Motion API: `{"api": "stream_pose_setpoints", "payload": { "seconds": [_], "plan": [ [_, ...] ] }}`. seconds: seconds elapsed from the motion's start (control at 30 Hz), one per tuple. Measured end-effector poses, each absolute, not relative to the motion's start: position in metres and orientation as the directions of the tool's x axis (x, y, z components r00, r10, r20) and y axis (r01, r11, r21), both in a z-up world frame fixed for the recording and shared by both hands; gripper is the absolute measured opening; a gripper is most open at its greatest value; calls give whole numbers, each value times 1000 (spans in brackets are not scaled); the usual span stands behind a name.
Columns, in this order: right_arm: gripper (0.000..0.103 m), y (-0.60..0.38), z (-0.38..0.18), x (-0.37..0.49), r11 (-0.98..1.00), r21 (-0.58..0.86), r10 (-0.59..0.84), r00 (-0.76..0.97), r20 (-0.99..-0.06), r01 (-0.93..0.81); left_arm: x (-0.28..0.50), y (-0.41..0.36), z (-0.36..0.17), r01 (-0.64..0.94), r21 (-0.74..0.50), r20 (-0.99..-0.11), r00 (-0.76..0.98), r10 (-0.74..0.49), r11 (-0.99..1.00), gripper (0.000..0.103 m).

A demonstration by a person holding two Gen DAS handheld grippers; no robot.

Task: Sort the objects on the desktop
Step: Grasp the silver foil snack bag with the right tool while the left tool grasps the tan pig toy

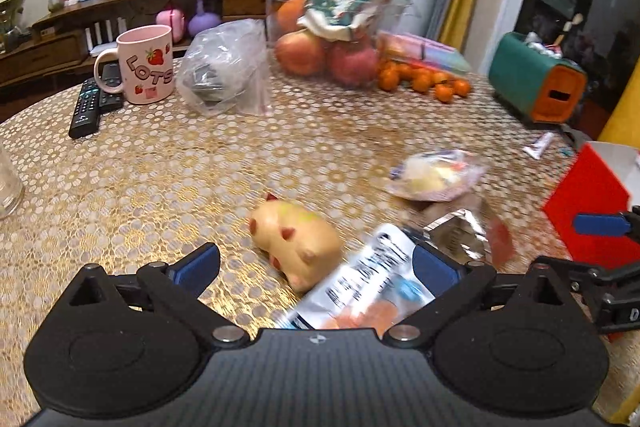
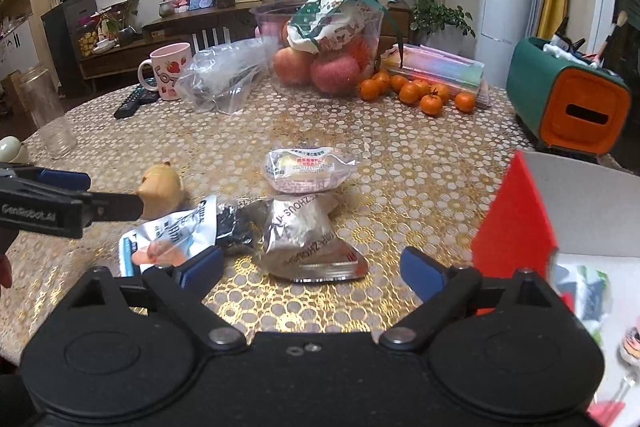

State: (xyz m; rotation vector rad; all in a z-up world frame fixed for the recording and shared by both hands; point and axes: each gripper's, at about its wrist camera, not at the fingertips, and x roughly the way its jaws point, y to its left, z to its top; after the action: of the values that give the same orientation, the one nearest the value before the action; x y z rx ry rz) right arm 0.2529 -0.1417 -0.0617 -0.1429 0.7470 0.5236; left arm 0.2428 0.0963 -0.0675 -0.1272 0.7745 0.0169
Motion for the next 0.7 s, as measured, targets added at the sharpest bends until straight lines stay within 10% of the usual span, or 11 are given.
{"api": "stream_pose_setpoints", "payload": {
  "seconds": [0.7],
  "plan": [
    [85, -111, -101, 304, 872, 87, 386, 566, -728, -482, 300, 115, -104, -163, -90, -770, 638, 35, 982, 103]
  ]
}}
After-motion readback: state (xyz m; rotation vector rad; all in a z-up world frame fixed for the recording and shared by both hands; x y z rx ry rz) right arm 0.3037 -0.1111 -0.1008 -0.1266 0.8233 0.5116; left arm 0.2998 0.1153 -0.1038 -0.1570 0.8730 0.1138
